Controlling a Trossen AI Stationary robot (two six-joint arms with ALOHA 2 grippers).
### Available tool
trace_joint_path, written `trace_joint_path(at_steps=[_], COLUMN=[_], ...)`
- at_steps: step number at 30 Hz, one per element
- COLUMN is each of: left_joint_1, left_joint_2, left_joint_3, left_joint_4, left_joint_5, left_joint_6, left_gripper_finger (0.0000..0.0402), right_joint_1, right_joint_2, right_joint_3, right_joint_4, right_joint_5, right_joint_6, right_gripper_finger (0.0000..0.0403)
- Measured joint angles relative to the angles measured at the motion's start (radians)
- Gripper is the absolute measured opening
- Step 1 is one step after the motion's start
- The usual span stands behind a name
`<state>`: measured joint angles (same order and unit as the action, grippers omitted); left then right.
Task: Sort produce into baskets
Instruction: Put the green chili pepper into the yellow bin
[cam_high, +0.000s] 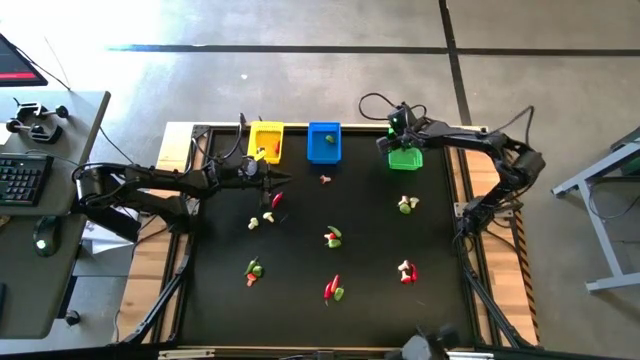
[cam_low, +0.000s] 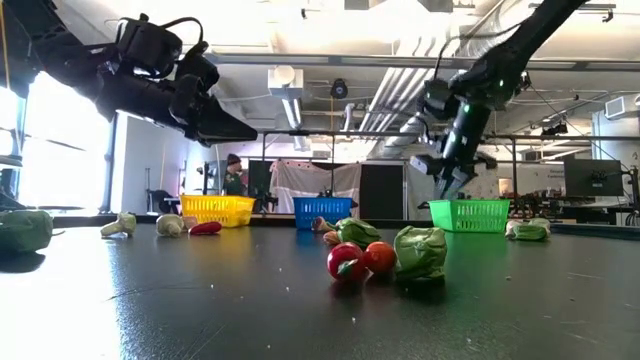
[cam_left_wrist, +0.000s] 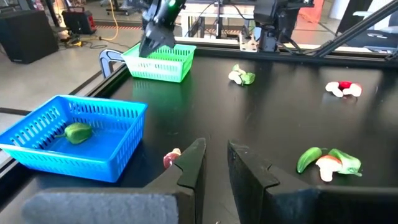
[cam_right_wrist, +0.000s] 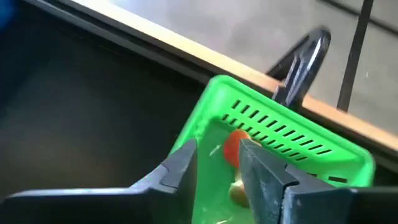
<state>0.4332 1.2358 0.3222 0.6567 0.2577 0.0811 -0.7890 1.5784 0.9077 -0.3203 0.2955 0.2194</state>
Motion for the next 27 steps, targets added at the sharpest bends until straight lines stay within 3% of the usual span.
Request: trace_joint_path(at_steps=[8, 12, 17, 22, 27], left_joint_1=[0.0, -0.004, -0.024, -0.052, -0.123], left_joint_2=[0.0, 0.0, 0.0, 0.0, -0.034], left_joint_3=[0.0, 0.0, 0.0, 0.018, 0.114], left_joint_4=[-0.003, -0.006, -0.009, -0.052, -0.322], left_joint_5=[-0.005, -0.005, -0.004, 0.003, 0.006], left_joint_6=[-0.004, -0.029, -0.026, -0.025, 0.003], left_gripper_finger=[0.005, 0.005, 0.005, 0.0044, 0.0025], right_joint_1=[0.191, 0.289, 0.401, 0.507, 0.595], right_joint_2=[-0.135, -0.139, -0.139, -0.139, -0.139], right_joint_3=[0.0, -0.039, -0.195, -0.325, -0.383], right_joint_4=[-0.039, 0.043, 0.382, 0.621, 0.691], right_joint_5=[0.025, -0.048, -0.175, -0.154, -0.088], right_joint_6=[-0.019, -0.018, 0.018, 0.044, 0.042], right_gripper_finger=[0.0007, 0.0014, 0.0002, 0.0001, 0.0])
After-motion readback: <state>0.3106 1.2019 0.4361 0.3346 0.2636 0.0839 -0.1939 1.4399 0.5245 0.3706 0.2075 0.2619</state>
